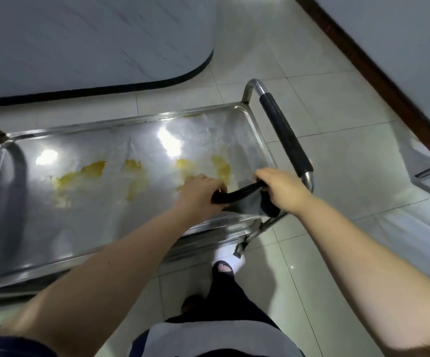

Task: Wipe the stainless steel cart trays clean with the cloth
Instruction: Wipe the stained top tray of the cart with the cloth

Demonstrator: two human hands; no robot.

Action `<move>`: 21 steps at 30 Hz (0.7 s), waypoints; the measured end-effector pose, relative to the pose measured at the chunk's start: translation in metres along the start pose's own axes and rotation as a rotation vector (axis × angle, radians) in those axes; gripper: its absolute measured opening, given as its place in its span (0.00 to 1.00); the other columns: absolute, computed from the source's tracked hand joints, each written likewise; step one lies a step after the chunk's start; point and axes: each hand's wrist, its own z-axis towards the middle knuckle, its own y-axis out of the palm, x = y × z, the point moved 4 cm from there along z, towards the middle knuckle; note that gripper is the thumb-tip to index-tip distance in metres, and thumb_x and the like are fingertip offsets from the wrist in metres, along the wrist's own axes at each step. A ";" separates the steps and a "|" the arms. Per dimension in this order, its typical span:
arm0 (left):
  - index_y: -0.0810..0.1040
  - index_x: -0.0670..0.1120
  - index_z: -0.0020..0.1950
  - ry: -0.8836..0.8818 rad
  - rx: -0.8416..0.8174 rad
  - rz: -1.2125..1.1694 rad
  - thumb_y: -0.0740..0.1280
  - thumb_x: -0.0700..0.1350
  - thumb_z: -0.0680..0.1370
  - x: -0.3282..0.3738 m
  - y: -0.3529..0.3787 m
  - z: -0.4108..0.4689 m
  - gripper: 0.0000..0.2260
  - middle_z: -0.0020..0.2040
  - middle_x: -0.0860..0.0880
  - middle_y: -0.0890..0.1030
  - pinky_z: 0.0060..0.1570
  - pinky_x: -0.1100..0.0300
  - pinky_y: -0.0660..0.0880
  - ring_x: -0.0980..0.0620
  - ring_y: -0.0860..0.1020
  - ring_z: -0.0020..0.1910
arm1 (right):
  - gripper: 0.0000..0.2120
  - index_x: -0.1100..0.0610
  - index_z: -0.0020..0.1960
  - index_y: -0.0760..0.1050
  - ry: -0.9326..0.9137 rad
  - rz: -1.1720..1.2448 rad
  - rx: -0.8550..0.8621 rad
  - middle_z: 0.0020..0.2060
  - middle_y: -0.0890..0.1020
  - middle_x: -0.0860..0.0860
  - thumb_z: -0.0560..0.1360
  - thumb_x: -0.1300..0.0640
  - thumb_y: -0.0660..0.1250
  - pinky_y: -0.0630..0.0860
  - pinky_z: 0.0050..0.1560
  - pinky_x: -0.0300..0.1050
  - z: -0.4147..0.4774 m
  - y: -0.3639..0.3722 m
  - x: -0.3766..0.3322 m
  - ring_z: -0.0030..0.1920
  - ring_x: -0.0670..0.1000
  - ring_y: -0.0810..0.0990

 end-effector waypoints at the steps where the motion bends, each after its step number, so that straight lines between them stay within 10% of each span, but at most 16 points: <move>1: 0.81 0.51 0.49 -0.021 -0.031 -0.134 0.75 0.49 0.71 0.001 0.006 -0.001 0.09 0.43 0.54 0.81 0.46 0.62 0.67 0.53 0.75 0.45 | 0.15 0.56 0.50 0.73 0.011 0.041 -0.040 0.43 0.75 0.51 0.69 0.72 0.62 0.67 0.41 0.48 0.000 -0.001 0.006 0.47 0.57 0.75; 5: 0.78 0.55 0.48 -0.301 -0.009 -0.459 0.76 0.46 0.72 -0.017 0.025 0.024 0.09 0.43 0.53 0.81 0.44 0.60 0.72 0.54 0.77 0.44 | 0.11 0.57 0.48 0.75 0.115 0.112 -0.136 0.45 0.79 0.54 0.71 0.71 0.64 0.71 0.46 0.48 0.027 -0.004 0.037 0.49 0.59 0.77; 13: 0.70 0.51 0.71 -0.535 -0.018 0.022 0.63 0.47 0.80 -0.088 0.077 0.051 0.19 0.67 0.46 0.73 0.66 0.48 0.66 0.43 0.68 0.67 | 0.28 0.50 0.78 0.57 0.221 -0.050 -0.228 0.77 0.59 0.52 0.81 0.47 0.59 0.51 0.76 0.54 0.053 0.101 0.053 0.77 0.59 0.52; 21: 0.43 0.57 0.80 -0.714 -0.125 0.276 0.48 0.56 0.84 -0.181 0.062 0.098 0.26 0.81 0.48 0.43 0.75 0.40 0.41 0.40 0.39 0.79 | 0.34 0.33 0.75 0.31 0.075 -0.204 -0.302 0.78 0.36 0.46 0.73 0.26 0.39 0.26 0.67 0.70 0.046 0.153 0.055 0.75 0.65 0.30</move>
